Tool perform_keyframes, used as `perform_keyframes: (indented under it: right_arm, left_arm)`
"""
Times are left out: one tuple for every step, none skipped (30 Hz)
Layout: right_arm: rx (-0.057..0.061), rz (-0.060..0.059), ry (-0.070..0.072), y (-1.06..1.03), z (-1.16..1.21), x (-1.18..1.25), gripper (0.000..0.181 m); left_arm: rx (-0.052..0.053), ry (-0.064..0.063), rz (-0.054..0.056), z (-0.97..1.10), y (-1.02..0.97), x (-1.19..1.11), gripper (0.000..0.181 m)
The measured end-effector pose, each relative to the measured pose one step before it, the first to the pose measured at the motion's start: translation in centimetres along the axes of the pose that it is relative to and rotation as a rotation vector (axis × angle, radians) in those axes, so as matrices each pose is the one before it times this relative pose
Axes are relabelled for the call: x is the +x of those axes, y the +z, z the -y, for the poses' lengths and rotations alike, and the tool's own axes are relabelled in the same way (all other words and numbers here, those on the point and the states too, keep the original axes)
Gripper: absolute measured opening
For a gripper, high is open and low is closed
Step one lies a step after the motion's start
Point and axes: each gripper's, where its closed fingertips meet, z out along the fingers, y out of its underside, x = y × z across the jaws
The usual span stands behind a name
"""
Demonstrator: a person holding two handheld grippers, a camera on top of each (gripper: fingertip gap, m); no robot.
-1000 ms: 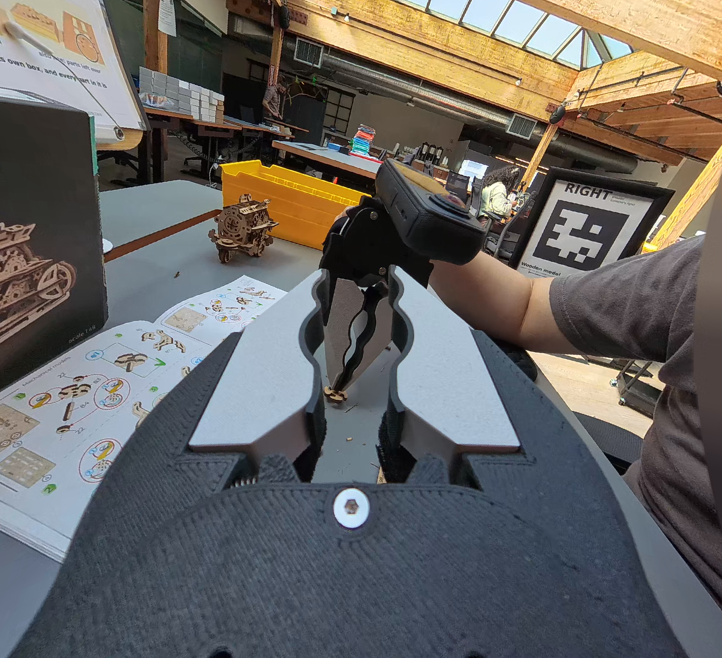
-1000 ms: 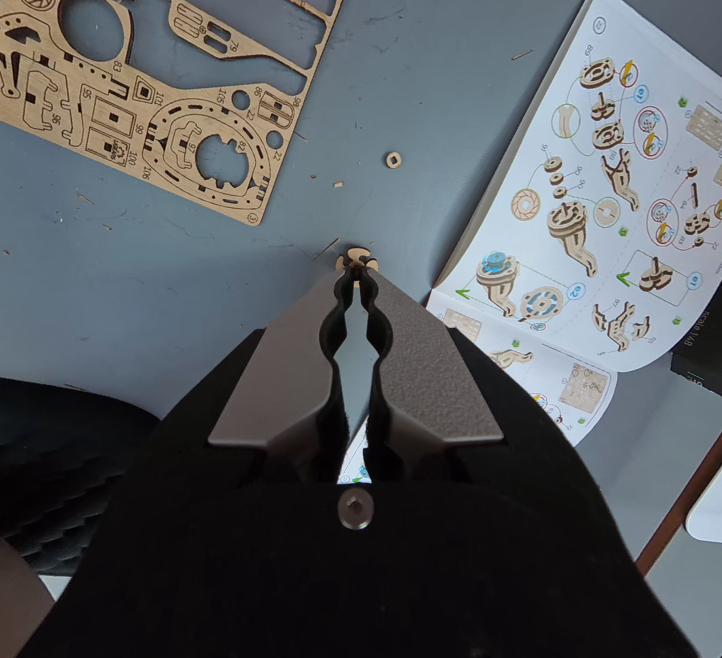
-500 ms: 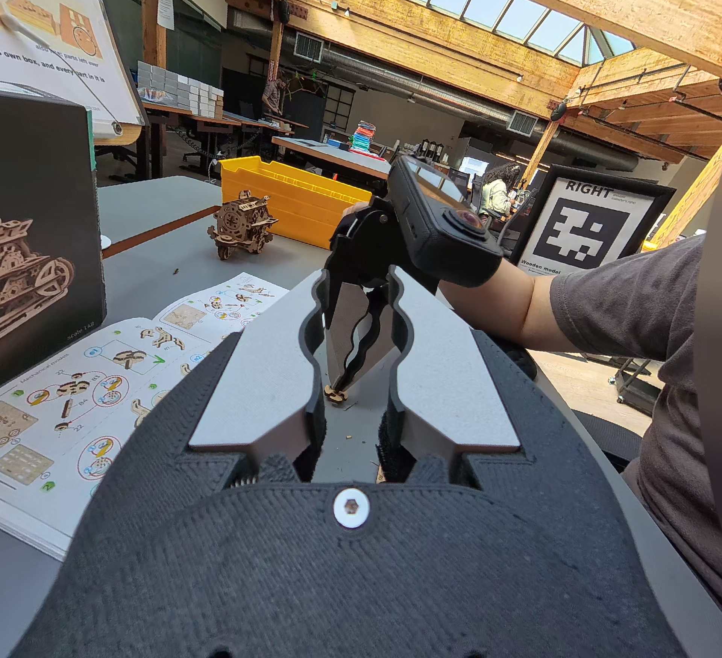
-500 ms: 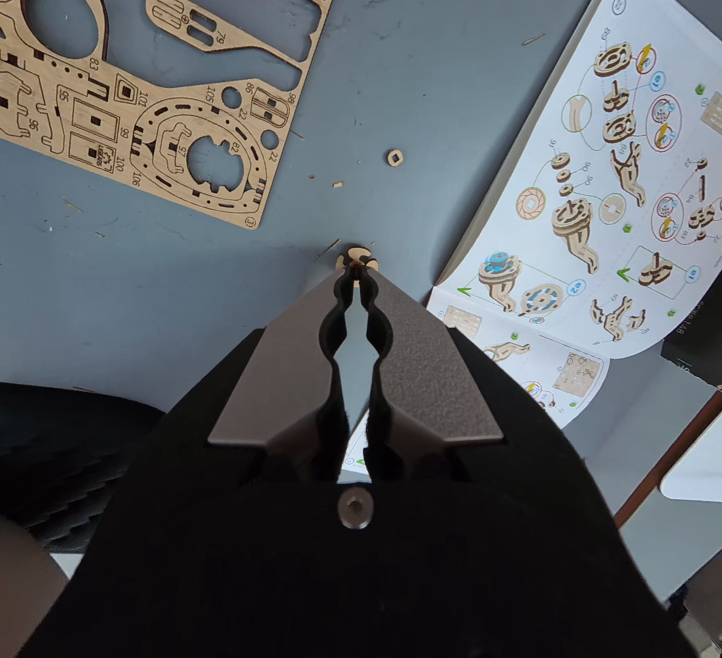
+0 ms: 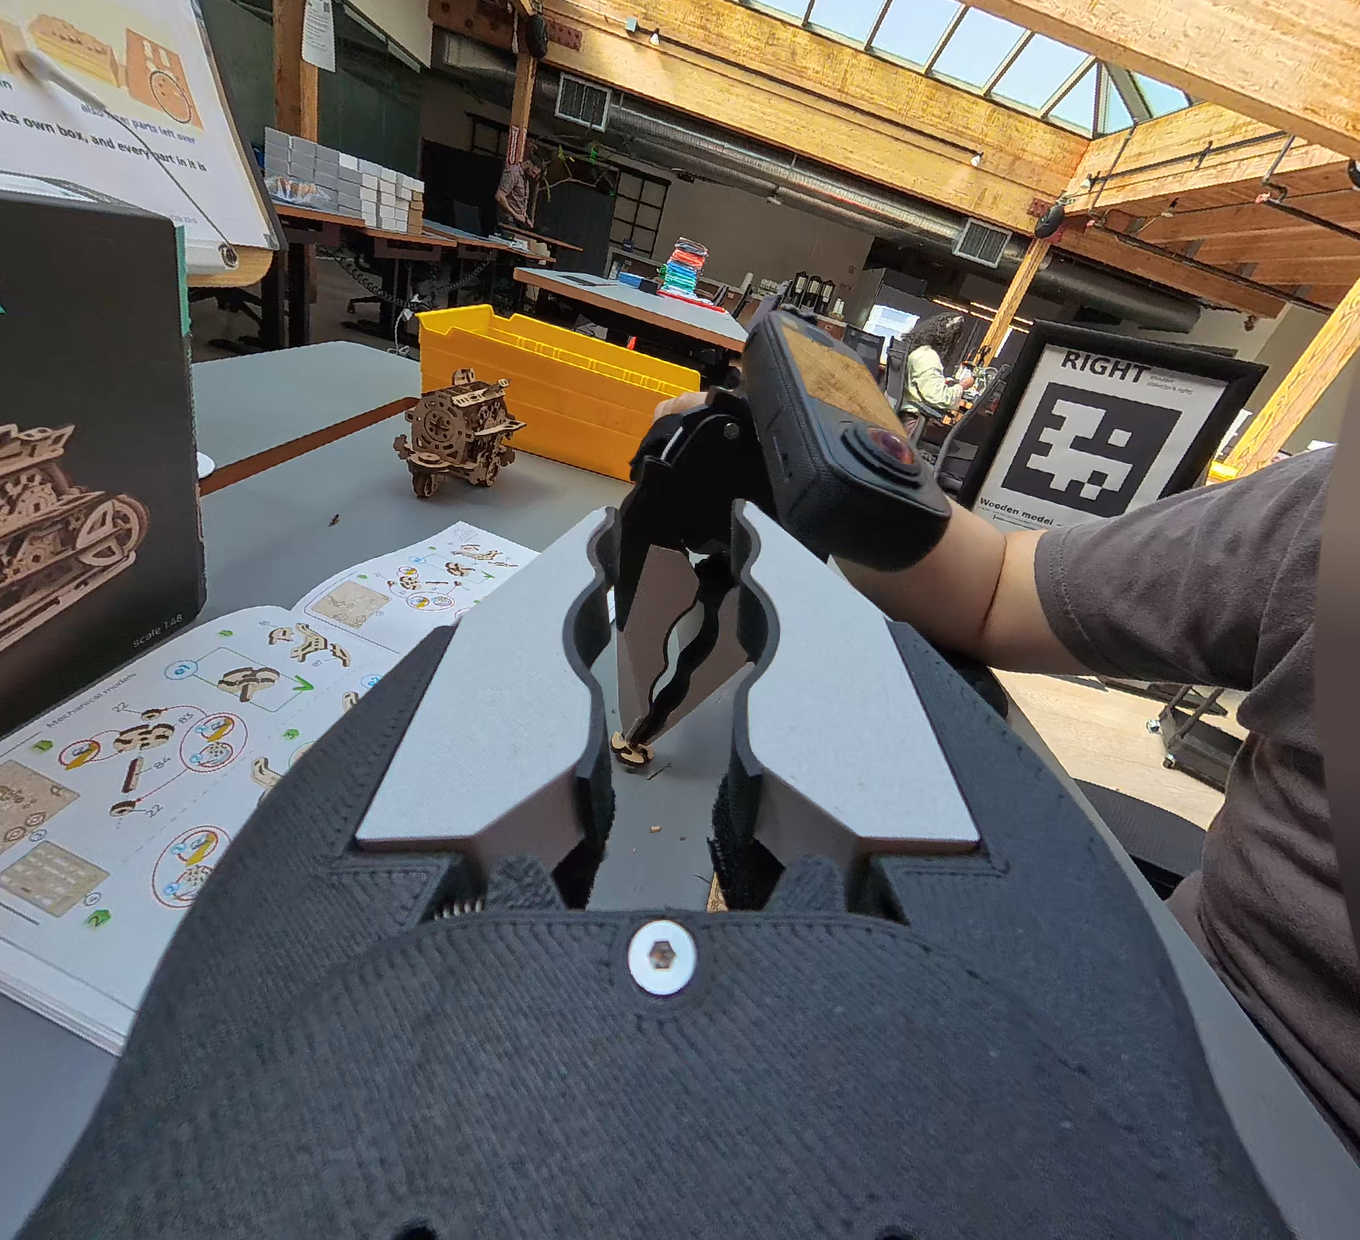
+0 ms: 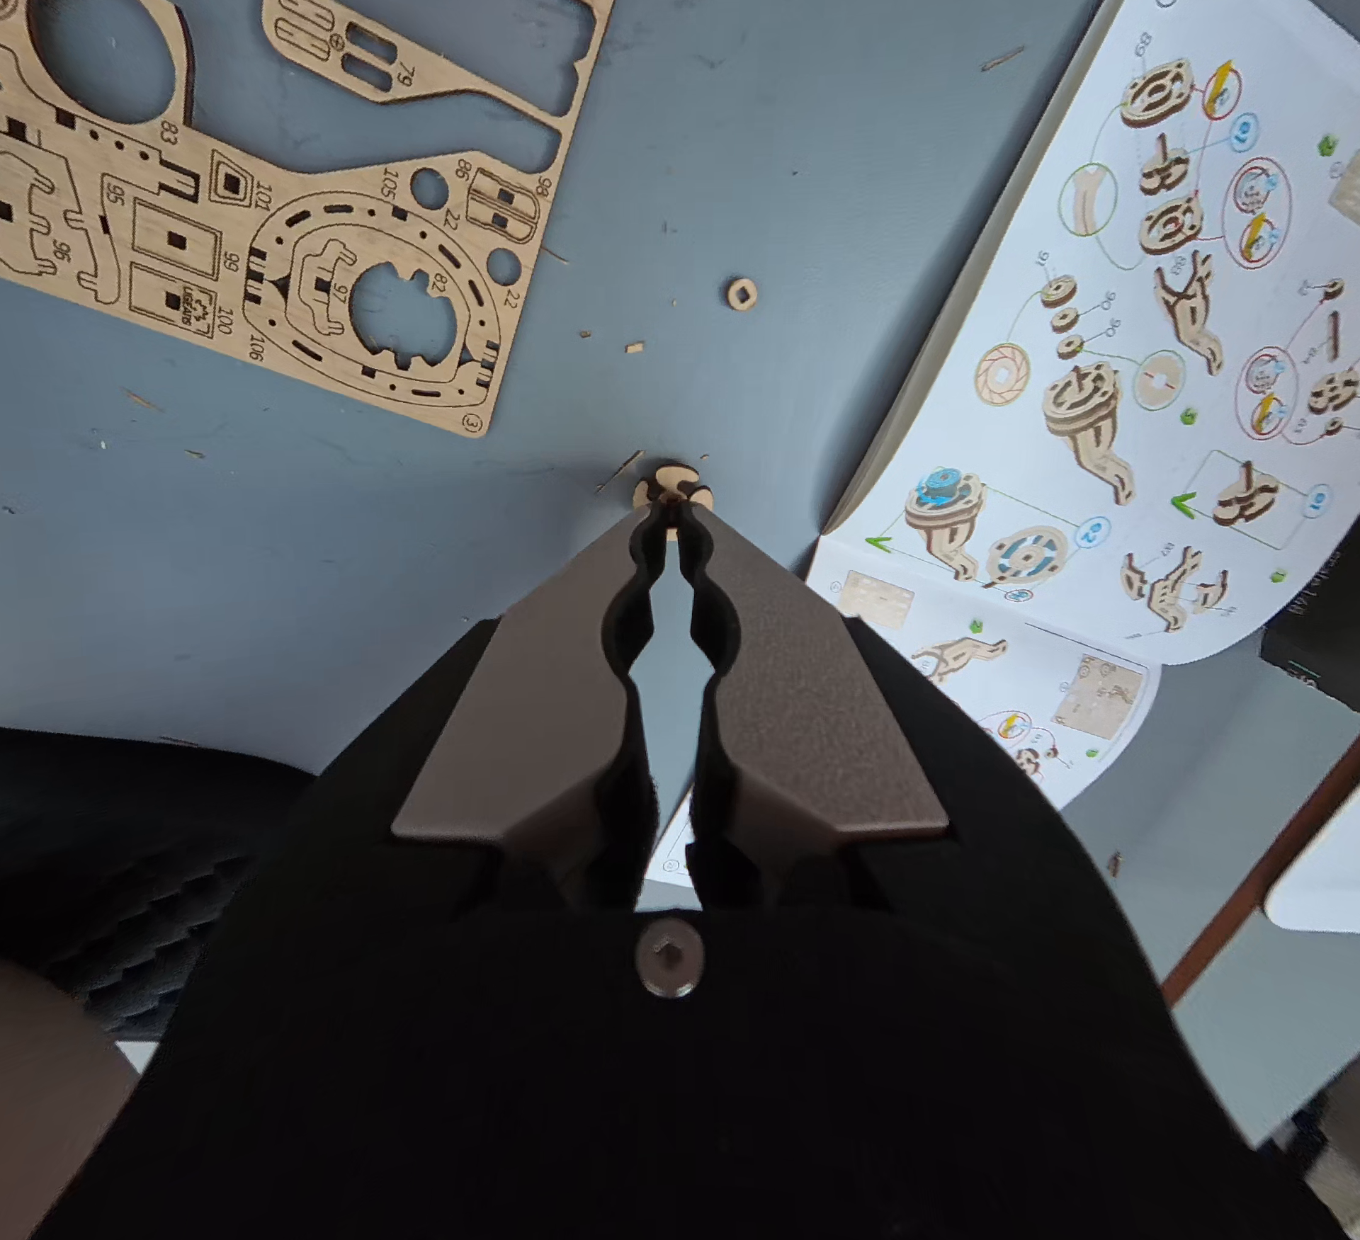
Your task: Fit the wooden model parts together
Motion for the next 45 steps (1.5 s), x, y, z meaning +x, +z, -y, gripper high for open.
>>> perform_keyframes:
  right_arm:
    - [0.0247,0.0293,0.0228,-0.005,-0.015,0.006,0.003]
    - [0.0265,0.0268,0.0165,-0.007,-0.002,0.013,0.003]
    - [0.0226,0.0213,0.0135,-0.012,-0.011,-0.004,0.003]
    - [0.0188,0.0168,0.0068,-0.004,-0.022,0.004,0.003]
    - [0.0162,0.0188,0.0059,-0.001,-0.009,0.01,0.003]
    - [0.0127,0.0197,0.0067,0.003,0.01,0.009,0.003]
    - [0.01,0.0168,0.007,-0.003,0.004,0.008,0.003]
    - [0.0089,0.014,0.0055,-0.003,-0.011,-0.009,0.003]
    - [0.0111,0.0137,0.002,-0.006,0.007,0.009,0.003]
    - [0.0154,0.0148,0.0034,-0.001,0.013,0.008,0.002]
    - [0.0173,0.0145,0.0081,-0.002,-0.003,-0.001,0.002]
    - [0.0162,0.009,0.0031,-0.014,-0.019,-0.005,0.002]
    - [0.0139,0.0046,-0.0021,-0.001,-0.019,0.002,0.002]
    - [0.0106,0.0042,-0.0002,0.0,0.007,0.0,0.002]
    - [0.009,0.0052,0.0006,-0.008,0.005,0.004,0.002]
    - [0.0079,0.0054,0.0041,0.004,-0.004,-0.002,0.002]
    - [0.0067,0.0034,0.0019,0.002,0.011,0.002,0.002]
    - [0.0056,0.0008,-0.0031,-0.004,0.0,0.005,0.002]
    - [0.0036,0.0006,0.0028,-0.002,-0.003,-0.003,0.002]
    - [0.0002,-0.001,0.003,-0.002,-0.001,0.001,0.002]
    - [-0.0022,-0.0033,-0.0018,0.0,0.01,0.002,0.002]
    - [-0.0054,-0.0042,0.0011,0.004,0.002,-0.003,0.002]
    - [-0.0081,-0.0064,-0.0018,0.005,-0.003,0.001,0.002]
    - [-0.009,-0.007,-0.0025,0.008,0.01,0.005,0.002]
    - [-0.0073,-0.0047,-0.0001,0.004,0.013,0.001,0.002]
    - [-0.0023,-0.0023,-0.0011,-0.002,-0.011,-0.004,0.002]
    - [0.0062,0.0018,-0.0011,-0.001,0.008,0.0,0.002]
    - [0.0131,0.0059,0.0053,-0.003,-0.005,0.015,0.002]
    - [0.0151,0.0056,0.0077,-0.01,-0.017,0.001,0.002]
    - [0.0116,0.0008,0.0049,-0.002,-0.012,-0.003,0.002]
    - [0.001,-0.0073,0.0008,0.004,-0.001,-0.002,0.002]
    - [-0.0111,-0.0167,-0.0097,0.011,0.004,0.001,0.002]
    - [-0.0215,-0.0212,-0.0143,0.008,0.023,0.0,0.002]
    - [-0.0304,-0.0233,-0.008,0.017,0.025,-0.003,0.002]
    - [-0.0384,-0.0261,-0.0042,0.017,0.003,0.008,0.002]
    - [-0.0391,-0.029,-0.012,0.015,0.009,-0.006,0.002]
    - [-0.0352,-0.0287,-0.0145,0.023,0.025,-0.008,0.002]
    - [-0.031,-0.023,-0.003,0.016,0.0,0.004,0.003]
    - [-0.0242,-0.0163,0.0042,0.016,0.022,-0.007,0.003]
    - [-0.0191,-0.0131,0.0056,0.021,0.021,-0.005,0.003]
    - [-0.0188,-0.0126,0.0001,0.032,0.016,-0.005,0.003]
    - [-0.016,-0.0107,-0.006,0.031,0.042,0.002,0.003]
    - [-0.012,-0.0064,-0.0033,0.096,0.106,0.028,0.003]
    - [-0.0122,0.0024,-0.0016,0.027,0.076,-0.007,0.003]
    - [-0.0131,0.0011,-0.0027,0.009,0.008,0.0,0.003]
  left_arm:
    - [-0.0006,-0.0011,-0.0004,-0.007,0.013,0.0,0.028]
    - [-0.0012,-0.0007,0.0002,-0.01,0.015,0.004,0.027]
    - [-0.0008,0.0,-0.0015,-0.013,0.004,0.024,0.028]
    - [0.0002,-0.0009,-0.0011,0.014,0.007,0.015,0.028]
    - [0.0023,-0.0011,-0.0015,0.047,-0.014,0.029,0.028]
    - [0.0026,-0.0004,-0.0023,0.06,-0.011,0.038,0.028]
    - [0.0021,0.0,0.0,0.053,-0.027,0.009,0.028]
    - [0.0017,0.0001,0.0001,0.048,-0.03,0.006,0.028]
    - [0.0021,0.0002,0.0001,0.058,-0.045,-0.002,0.028]
    - [0.0032,0.0,0.0008,0.083,-0.036,-0.007,0.028]
    - [0.0035,-0.0005,0.0003,0.082,-0.04,-0.013,0.028]
    - [0.0032,-0.0014,0.0,0.072,-0.039,-0.014,0.028]
    - [0.0023,-0.0013,0.0004,0.059,-0.045,-0.02,0.028]
    - [0.0015,-0.0009,0.0001,0.026,-0.031,-0.026,0.028]
    - [0.0003,-0.0008,0.0011,0.018,-0.025,-0.042,0.028]
    - [-0.0004,-0.0002,0.0014,0.011,-0.015,-0.032,0.029]
    - [0.0004,-0.0001,0.0009,0.013,-0.024,-0.024,0.029]
    - [0.0012,-0.0002,0.0,0.034,-0.017,-0.007,0.029]
    - [0.0007,-0.0001,0.0006,0.025,-0.025,-0.007,0.028]
    - [0.001,0.0006,0.0012,0.041,-0.03,-0.021,0.029]
    - [0.002,0.0002,0.0005,0.046,-0.038,-0.007,0.029]
    - [0.0017,-0.0003,0.0002,0.05,-0.025,-0.001,0.028]
    - [0.0012,0.0,0.0007,0.044,-0.028,-0.011,0.028]
    - [0.0006,0.0006,0.0011,0.032,-0.024,-0.016,0.028]
    - [0.0006,0.0007,0.0006,0.022,-0.016,-0.009,0.028]
    - [0.0006,0.0,0.0007,0.026,-0.021,-0.018,0.028]
    - [0.0011,-0.0008,-0.0007,0.028,-0.013,0.019,0.028]
    - [0.002,-0.0012,-0.0007,0.042,-0.003,0.013,0.028]
    - [0.0013,-0.0008,-0.0012,0.013,0.014,0.035,0.028]
    - [-0.0013,0.0001,-0.0005,-0.021,0.024,0.034,0.029]
    - [-0.0028,0.0015,-0.0005,-0.047,0.031,0.031,0.029]
    - [-0.0014,0.0017,-0.0009,-0.017,0.029,0.042,0.029]
    - [-0.0011,0.0009,-0.0002,-0.022,0.019,0.008,0.029]
    - [-0.0006,0.0,-0.0002,-0.002,0.006,0.009,0.029]
    - [0.0015,-0.001,-0.0001,0.031,-0.012,-0.012,0.029]
    - [0.0019,-0.0016,0.0003,0.031,-0.032,-0.016,0.028]
    - [0.0015,-0.0006,0.0011,0.036,-0.043,-0.034,0.028]
    - [0.0016,0.0002,0.0018,0.043,-0.049,-0.028,0.028]
    - [0.0017,0.0005,0.0014,0.045,-0.048,-0.025,0.028]
    - [0.0022,-0.0002,0.0013,0.045,-0.042,-0.032,0.028]
    - [0.0018,-0.001,0.0008,0.038,-0.032,-0.024,0.028]
    - [0.0008,-0.0007,0.0008,0.007,-0.014,-0.017,0.028]
    - [0.0002,-0.0005,0.0006,-0.015,0.002,-0.02,0.028]
    - [-0.001,-0.0007,0.0008,-0.037,0.025,-0.019,0.028]
    - [0.0002,-0.0009,0.0046,-0.021,-0.008,-0.079,0.027]
